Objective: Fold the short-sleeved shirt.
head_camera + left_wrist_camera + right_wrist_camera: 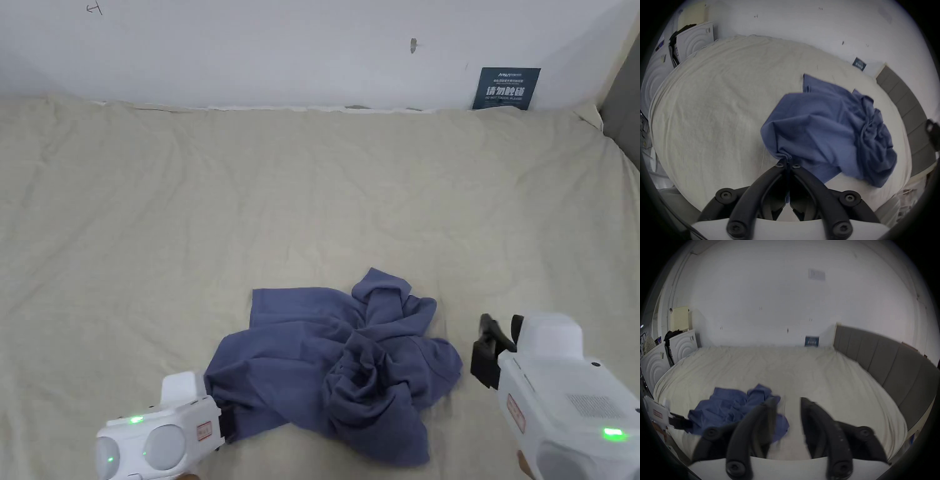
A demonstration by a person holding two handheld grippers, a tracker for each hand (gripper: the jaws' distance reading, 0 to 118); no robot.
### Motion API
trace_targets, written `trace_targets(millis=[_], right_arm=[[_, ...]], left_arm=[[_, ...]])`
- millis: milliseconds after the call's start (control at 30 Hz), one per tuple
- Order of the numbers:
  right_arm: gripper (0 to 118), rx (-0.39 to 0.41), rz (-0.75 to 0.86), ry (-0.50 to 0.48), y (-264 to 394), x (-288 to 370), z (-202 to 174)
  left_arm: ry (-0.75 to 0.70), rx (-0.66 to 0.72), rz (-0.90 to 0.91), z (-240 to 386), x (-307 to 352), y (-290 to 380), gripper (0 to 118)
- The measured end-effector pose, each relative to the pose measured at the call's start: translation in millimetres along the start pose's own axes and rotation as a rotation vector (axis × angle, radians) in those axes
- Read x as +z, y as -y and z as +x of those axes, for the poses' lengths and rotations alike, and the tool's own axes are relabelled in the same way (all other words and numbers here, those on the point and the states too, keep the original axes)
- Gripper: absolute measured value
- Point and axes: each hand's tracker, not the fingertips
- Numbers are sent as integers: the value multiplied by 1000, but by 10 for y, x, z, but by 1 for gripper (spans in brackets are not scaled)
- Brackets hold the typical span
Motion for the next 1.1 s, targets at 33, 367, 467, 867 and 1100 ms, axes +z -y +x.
trace_targets(millis=[33,367,467,867,1100], right_arm=[[61,-18,-45,-12,14,-155,25],[82,-107,-463,-15,310,-1603,63],[62,-96,-484,-49,409,-1656,4],[9,163,-237,-40,46,-1043,-114],[9,225,32,31,-1146,-459,123]], left_arm=[[25,3,31,-12,59,-25,2],[121,16,109,-76,329,-350,3],[132,23,104,-96,320,-351,2],[171,38,144,-149,433,-472,3],[153,-23,336,-137,841,-1435,2]])
